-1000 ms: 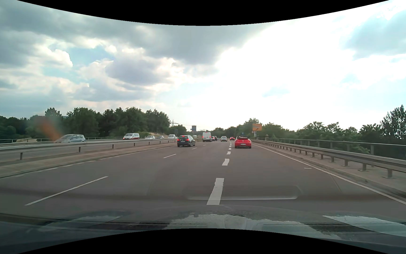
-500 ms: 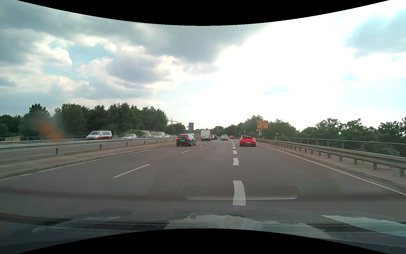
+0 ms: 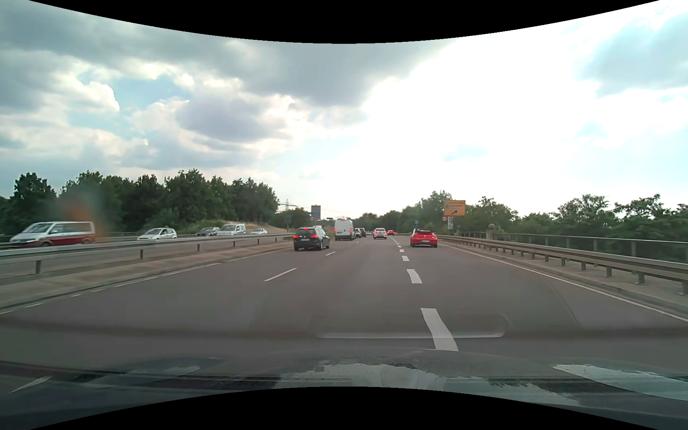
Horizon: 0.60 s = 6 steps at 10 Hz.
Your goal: Follow the waypoints while adhering to traffic rules and regulations
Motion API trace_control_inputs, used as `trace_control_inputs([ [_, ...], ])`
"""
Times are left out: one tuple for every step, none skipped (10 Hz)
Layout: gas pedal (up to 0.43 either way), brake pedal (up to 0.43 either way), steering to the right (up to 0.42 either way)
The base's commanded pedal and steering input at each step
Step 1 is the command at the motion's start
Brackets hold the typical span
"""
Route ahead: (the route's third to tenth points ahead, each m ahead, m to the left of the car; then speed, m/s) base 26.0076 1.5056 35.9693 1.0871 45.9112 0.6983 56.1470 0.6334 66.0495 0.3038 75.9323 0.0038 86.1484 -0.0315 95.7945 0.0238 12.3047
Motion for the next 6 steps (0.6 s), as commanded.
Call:
trace_control_inputs([
  [0.0,0.11,0.007],
  [0.0,0.122,0.007],
  [0.0,0.14,0.007],
  [0.0,0.152,0.008],
  [0.0,0.152,0.01],
  [0.0,0.171,0.011],
])
